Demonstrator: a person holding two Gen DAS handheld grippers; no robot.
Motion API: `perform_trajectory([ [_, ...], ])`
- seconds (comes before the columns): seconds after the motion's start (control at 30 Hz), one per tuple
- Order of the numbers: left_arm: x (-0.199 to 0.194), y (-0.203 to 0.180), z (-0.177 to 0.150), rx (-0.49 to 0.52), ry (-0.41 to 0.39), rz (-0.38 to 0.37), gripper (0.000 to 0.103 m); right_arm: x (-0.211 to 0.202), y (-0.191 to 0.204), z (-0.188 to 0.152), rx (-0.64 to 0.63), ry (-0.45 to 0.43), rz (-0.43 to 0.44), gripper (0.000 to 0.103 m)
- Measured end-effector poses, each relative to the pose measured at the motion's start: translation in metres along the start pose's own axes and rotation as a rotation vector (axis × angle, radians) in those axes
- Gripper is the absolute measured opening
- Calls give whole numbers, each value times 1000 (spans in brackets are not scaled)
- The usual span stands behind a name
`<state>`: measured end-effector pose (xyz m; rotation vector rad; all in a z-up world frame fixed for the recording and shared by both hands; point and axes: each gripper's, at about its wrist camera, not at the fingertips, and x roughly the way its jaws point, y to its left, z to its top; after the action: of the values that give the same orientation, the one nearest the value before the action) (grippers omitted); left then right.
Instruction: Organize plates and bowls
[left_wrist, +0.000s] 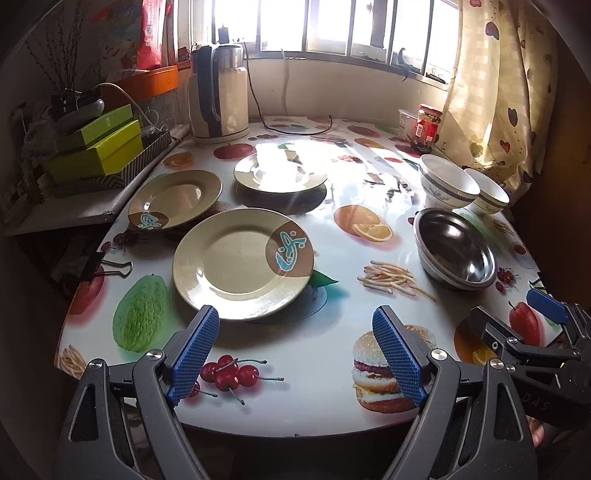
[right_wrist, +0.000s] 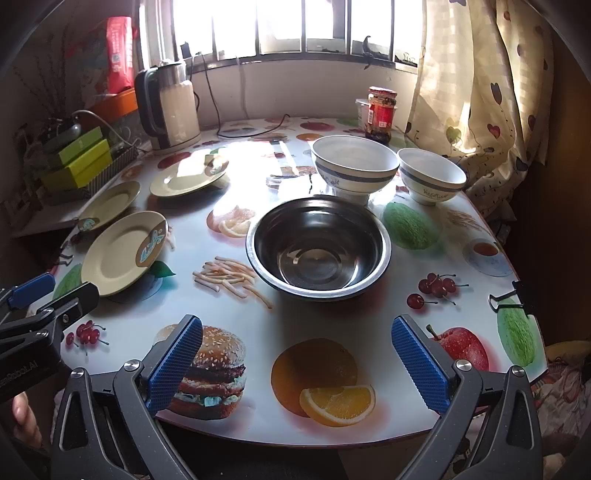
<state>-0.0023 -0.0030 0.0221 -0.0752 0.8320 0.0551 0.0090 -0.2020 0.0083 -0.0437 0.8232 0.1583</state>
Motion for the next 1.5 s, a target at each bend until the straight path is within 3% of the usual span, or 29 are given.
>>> perform_trajectory([
  [0.3, 3, -2, 9, 8, -11, -58, 85, 4, 0, 6, 3, -15, 3, 103],
  [0.47, 12, -4, 11, 17, 16, -31, 85, 3, 4, 7, -38, -34, -4, 103],
  [0.73, 4, 0, 12, 15, -30, 42, 85, 4, 9, 11, -47, -31, 24, 103],
  [1.03, -3, 3, 14, -15, -49, 55, 85, 1, 3, 12, -13, -41, 41, 103],
  [1.5, 5, 1, 14, -12, -16, 60, 85, 8, 3, 13, -14, -25, 35, 103],
])
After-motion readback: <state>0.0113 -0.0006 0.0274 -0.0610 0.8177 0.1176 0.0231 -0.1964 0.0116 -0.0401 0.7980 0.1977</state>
